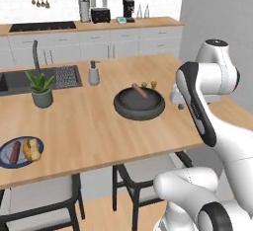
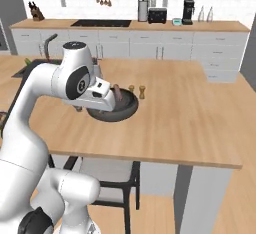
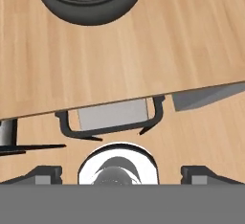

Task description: Place one bun and one sausage from the bowl on each plate.

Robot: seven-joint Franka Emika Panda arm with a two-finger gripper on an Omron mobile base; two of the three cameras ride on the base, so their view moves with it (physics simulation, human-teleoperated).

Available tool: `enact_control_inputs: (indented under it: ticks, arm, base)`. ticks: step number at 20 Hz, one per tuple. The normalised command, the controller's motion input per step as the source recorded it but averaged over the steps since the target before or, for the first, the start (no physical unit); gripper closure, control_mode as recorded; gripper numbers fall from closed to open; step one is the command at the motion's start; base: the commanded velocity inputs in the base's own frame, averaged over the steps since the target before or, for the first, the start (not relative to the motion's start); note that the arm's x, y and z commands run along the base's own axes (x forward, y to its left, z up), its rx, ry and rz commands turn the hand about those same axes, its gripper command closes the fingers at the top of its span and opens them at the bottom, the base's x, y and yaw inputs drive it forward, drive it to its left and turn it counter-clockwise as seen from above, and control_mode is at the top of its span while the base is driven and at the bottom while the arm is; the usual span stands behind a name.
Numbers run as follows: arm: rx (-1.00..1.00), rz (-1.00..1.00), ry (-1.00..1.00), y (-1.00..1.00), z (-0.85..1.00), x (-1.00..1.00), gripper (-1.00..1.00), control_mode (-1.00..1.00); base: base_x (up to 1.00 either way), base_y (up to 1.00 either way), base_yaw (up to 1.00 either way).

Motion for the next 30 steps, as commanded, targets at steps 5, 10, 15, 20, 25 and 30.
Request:
enact_control_inputs:
  ticks: [5, 10, 15, 20, 25, 30]
  arm:
    - [0.00, 0.00, 0.00, 0.00, 0.00, 0.00, -1.00, 1.00]
    - [0.00, 0.00, 0.00, 0.00, 0.00, 0.00, -1.00, 1.00]
    - [0.00, 0.00, 0.00, 0.00, 0.00, 0.00, -1.00, 1.00]
    - [0.00, 0.00, 0.00, 0.00, 0.00, 0.00, -1.00, 1.00]
    - [0.00, 0.00, 0.00, 0.00, 0.00, 0.00, -1.00, 1.00]
    - [0.00, -0.01, 0.00, 0.13, 0.00, 0.78, -1.00, -1.00]
  base:
    - [0.22, -0.52, 0.14]
    - [0.21, -0.08, 0.08]
    - [0.18, 0.37, 0.09]
    - [0.34, 0.34, 0.00]
    - [0.42, 0.12, -0.07]
    - [0.13, 0.03, -0.01]
